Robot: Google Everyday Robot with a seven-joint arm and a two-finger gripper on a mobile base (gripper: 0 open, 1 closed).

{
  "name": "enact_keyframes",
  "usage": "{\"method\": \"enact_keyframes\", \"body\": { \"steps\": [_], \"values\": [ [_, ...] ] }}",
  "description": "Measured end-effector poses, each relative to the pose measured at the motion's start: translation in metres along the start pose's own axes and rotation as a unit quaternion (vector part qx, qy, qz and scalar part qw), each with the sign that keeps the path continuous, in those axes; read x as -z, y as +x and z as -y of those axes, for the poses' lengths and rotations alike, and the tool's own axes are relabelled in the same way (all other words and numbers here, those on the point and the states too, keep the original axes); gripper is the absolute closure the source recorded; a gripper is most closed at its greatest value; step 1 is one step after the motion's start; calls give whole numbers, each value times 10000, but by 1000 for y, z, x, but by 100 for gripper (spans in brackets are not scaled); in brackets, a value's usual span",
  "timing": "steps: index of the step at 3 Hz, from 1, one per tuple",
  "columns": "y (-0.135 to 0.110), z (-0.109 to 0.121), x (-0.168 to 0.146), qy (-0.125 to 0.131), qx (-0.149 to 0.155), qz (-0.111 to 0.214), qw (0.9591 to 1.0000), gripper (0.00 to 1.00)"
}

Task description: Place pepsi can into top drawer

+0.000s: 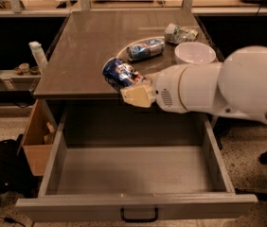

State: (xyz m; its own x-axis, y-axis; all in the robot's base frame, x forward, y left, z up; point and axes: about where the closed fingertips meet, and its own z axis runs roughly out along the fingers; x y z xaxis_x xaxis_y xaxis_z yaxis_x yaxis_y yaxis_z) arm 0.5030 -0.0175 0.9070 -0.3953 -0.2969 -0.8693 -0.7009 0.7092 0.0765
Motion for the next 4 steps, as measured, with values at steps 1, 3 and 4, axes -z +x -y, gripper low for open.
{"method": "enact_keyframes", "body": {
  "steps": [1, 3, 4],
  "values": [
    [26, 1, 8, 261, -237, 80, 9993, 100],
    [51, 9, 7, 503, -429, 106, 9978, 100],
    [62, 12, 6, 687, -453, 155, 9965, 100]
  ]
}}
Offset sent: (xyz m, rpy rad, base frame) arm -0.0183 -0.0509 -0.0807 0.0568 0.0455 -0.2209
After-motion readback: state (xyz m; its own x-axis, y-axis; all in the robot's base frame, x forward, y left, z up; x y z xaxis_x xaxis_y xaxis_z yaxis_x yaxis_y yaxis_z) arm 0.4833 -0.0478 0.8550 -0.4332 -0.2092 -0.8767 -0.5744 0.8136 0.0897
